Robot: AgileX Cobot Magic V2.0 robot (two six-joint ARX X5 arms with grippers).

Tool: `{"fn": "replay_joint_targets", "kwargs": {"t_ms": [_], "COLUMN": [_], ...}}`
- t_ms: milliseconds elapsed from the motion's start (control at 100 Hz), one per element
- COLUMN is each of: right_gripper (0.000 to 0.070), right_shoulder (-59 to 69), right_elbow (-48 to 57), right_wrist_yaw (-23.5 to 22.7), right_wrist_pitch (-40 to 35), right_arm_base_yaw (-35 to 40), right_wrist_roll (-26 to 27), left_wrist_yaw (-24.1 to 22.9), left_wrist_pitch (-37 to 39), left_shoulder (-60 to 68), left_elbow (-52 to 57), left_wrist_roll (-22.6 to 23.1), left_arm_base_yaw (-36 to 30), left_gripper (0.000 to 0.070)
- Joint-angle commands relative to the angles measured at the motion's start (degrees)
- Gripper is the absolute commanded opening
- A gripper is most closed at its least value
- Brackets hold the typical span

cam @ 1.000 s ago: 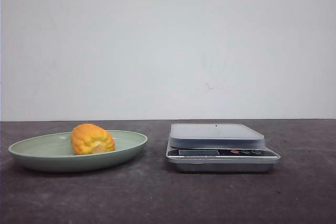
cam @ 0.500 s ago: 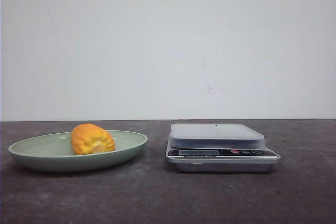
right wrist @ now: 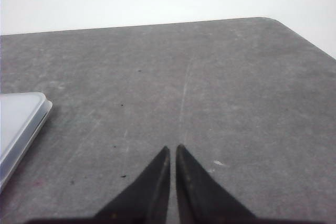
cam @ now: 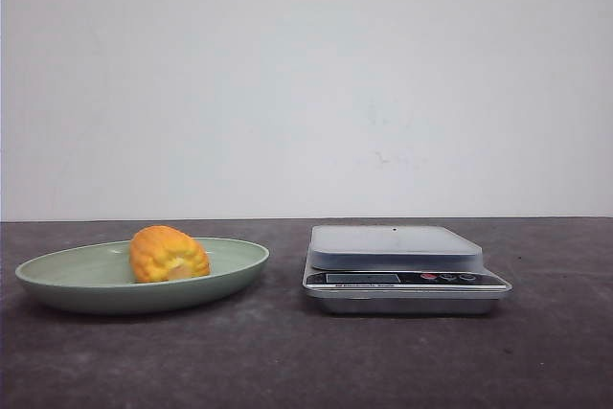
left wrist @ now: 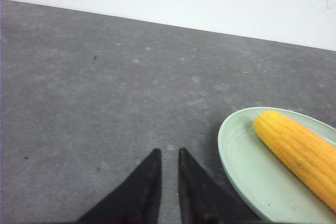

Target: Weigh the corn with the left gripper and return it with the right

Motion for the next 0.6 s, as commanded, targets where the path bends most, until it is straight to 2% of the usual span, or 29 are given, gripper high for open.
{"fn": "replay_joint_targets", "kwargs": {"t_ms": [0,90,170,270,330,500,540,590], "right_gripper": [0.0006,0.0004,0.0004,0.0003,0.0003,0.0004,0.0026,0.0115], "right_shoulder": [-0.13,0.02,1.79,6.60,11.26,24.37,26.32,28.04], "right_elbow": [-0.22,0.92,4.31,12.57,18.38,34.21,37.16,40.22], "right_wrist_yaw": [0.15,0.50,0.11,0.13,-0.09,-4.81,-5.62,-5.62], "right_wrist_pitch": [0.20,-0.26,-1.29,-4.20,-4.44,-8.26,-9.53,-10.73], "right_arm_base_yaw": [-0.04,-0.04,0.04,0.07,0.07,0.09,0.15,0.46], "right_wrist_roll": [3.65,10.60,13.42,17.33,16.66,12.52,11.61,10.45], "left_wrist_yaw": [0.02,0.04,0.02,-0.04,-0.15,0.37,1.25,2.67], "left_wrist_pitch": [2.01,4.66,3.37,0.90,0.85,-1.20,-2.25,-2.95], "left_shoulder": [-0.07,0.04,1.16,5.03,8.70,20.24,22.51,24.79], "left_elbow": [-0.92,-0.39,2.73,9.70,14.75,30.32,33.62,36.98], "left_wrist_roll": [-0.74,-5.92,-10.10,-12.24,-13.49,-13.66,-13.66,-13.62], "left_arm_base_yaw": [-0.07,-0.09,-0.13,-0.13,-0.13,-0.15,-0.17,-0.17], "left_gripper": [0.0010,0.0012,0.0015,0.0015,0.0015,0.0016,0.0074,0.0273]}}
